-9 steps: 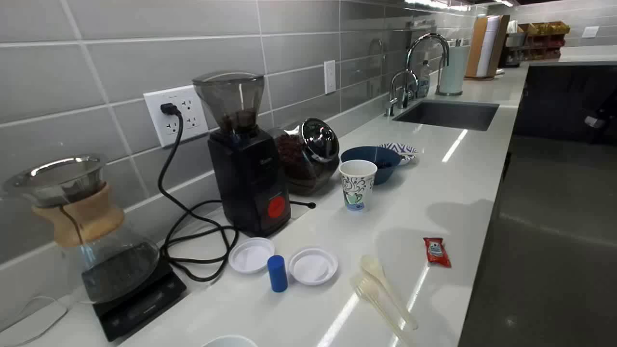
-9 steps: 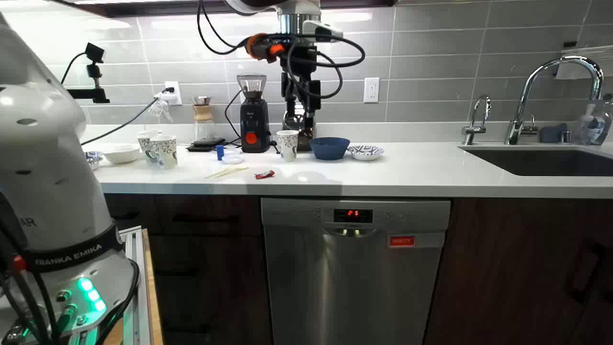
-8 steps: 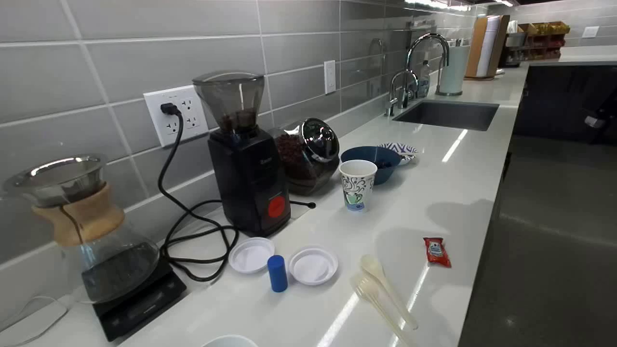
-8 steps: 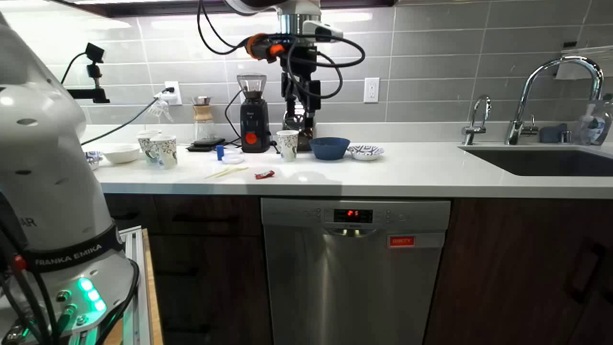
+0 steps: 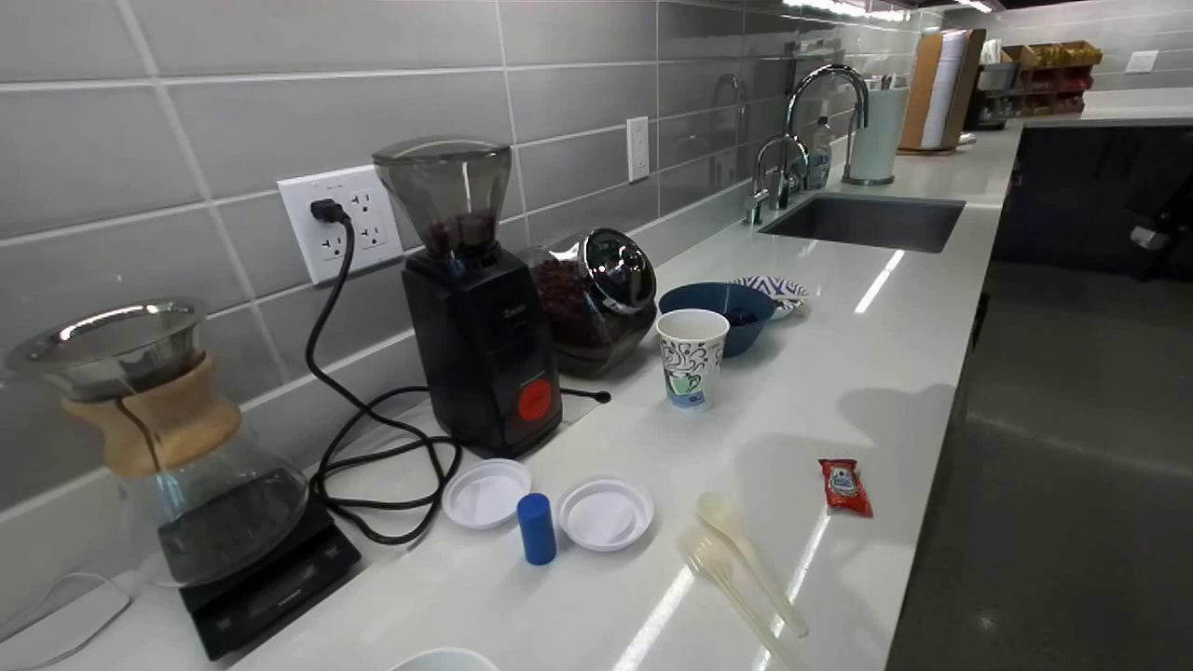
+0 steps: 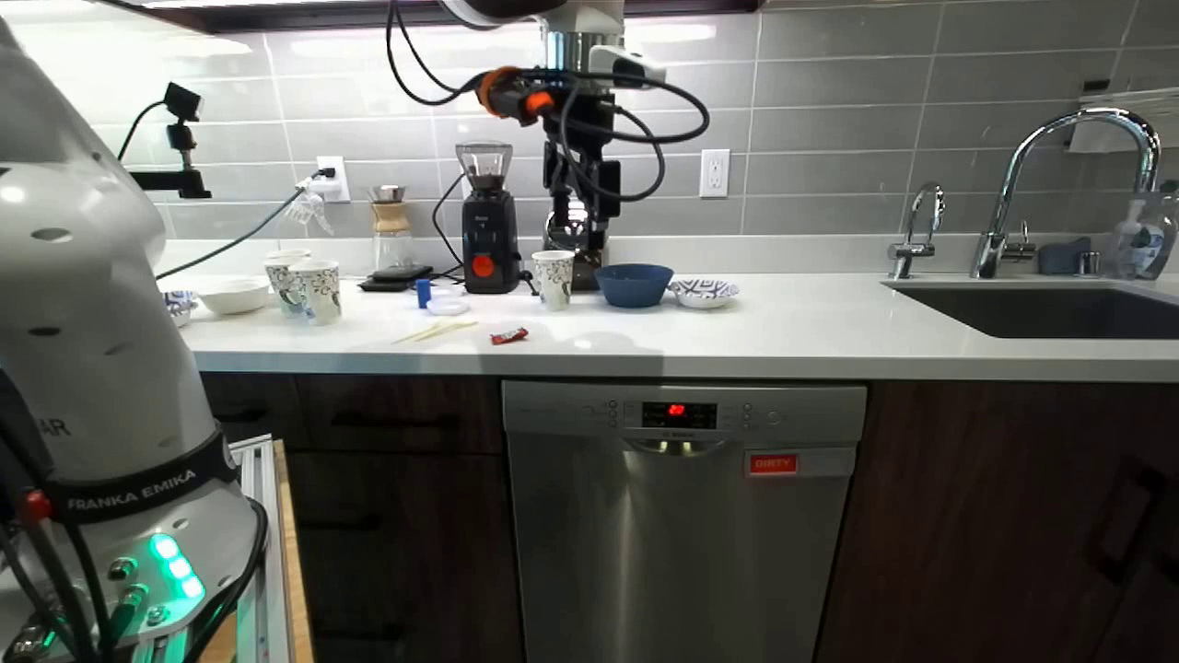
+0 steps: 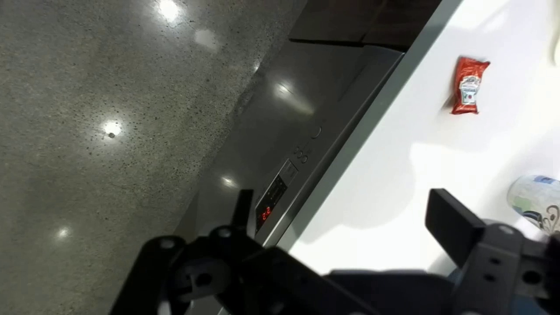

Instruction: Push a button on the right side of the dishwasher

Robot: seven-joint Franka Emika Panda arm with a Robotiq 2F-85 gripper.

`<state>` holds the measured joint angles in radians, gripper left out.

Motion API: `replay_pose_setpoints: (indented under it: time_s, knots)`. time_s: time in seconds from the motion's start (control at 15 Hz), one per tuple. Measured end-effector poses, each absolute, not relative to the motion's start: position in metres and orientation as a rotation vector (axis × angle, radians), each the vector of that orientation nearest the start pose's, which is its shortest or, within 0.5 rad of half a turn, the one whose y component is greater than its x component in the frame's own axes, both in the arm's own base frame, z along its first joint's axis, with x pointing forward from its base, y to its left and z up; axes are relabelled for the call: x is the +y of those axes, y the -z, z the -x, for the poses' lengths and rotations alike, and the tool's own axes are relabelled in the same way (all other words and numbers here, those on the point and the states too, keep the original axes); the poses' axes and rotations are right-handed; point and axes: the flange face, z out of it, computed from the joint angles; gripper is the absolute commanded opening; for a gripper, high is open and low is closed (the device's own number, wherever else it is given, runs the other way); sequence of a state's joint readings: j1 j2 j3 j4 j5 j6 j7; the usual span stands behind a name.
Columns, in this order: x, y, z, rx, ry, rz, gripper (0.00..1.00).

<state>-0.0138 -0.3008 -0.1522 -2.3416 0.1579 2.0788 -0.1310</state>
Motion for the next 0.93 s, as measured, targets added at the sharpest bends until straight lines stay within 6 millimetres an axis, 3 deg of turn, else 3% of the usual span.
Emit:
replay_pose_setpoints:
  time_s: [0.53,0.93]
  knots:
    - [-0.132,-0.425,-0.492,-0.060,0.034,2.624,1.00]
    - [-0.190,-0.379,-0.528,-0.110,-0.024,2.453,1.00]
